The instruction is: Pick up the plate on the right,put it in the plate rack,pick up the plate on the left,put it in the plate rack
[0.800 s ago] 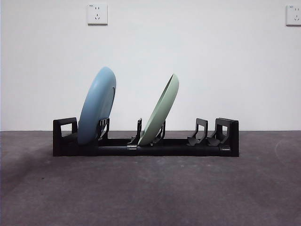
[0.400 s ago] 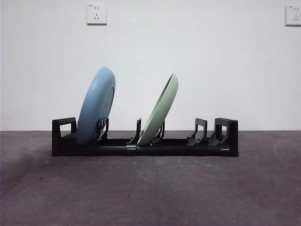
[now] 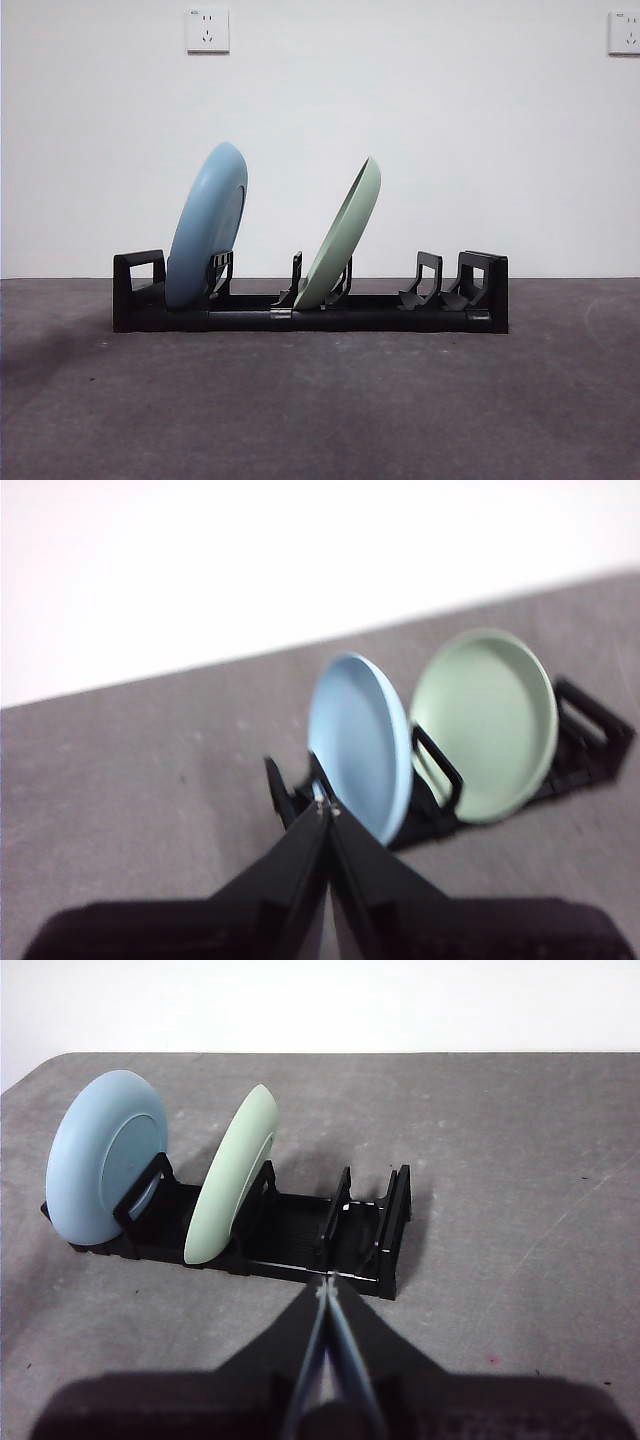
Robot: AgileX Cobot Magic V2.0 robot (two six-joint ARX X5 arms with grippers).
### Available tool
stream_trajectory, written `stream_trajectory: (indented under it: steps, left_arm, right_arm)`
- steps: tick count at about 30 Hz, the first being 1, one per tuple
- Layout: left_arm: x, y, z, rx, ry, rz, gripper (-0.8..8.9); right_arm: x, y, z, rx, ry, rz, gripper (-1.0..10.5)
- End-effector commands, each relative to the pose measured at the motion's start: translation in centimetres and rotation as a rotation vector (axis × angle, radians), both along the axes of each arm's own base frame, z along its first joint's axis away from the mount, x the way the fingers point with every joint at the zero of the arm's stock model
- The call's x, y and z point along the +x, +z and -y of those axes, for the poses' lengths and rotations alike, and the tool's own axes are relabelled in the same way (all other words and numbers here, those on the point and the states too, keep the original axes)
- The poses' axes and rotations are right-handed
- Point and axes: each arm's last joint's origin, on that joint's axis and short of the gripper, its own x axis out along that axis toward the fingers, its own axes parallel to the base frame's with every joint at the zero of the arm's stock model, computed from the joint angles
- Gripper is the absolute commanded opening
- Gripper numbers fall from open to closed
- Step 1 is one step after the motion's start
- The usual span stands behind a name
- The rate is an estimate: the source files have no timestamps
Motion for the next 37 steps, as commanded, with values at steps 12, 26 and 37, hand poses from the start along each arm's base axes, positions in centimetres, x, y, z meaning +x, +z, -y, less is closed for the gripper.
stream_trajectory:
  steps: [12, 26, 37]
  left_arm:
    - [-0.4, -16.4, -3.2, -0.081, 0.179, 0.107, -0.03]
    - [-0.3, -21.1, -3.6, -0.073, 0.228, 0.044, -0.03]
    - [-0.2, -21.1, -3.6, -0.073, 0.227, 0.05, -0.03]
  right_arm:
    - [0.0, -0.1, 0.0, 0.001, -0.002, 0.0, 0.0]
    - [0.0, -0.1, 0.0, 0.001, -0.002, 0.001, 0.0]
    - [0.0, -0.1, 0.0, 0.001, -0.002, 0.001, 0.0]
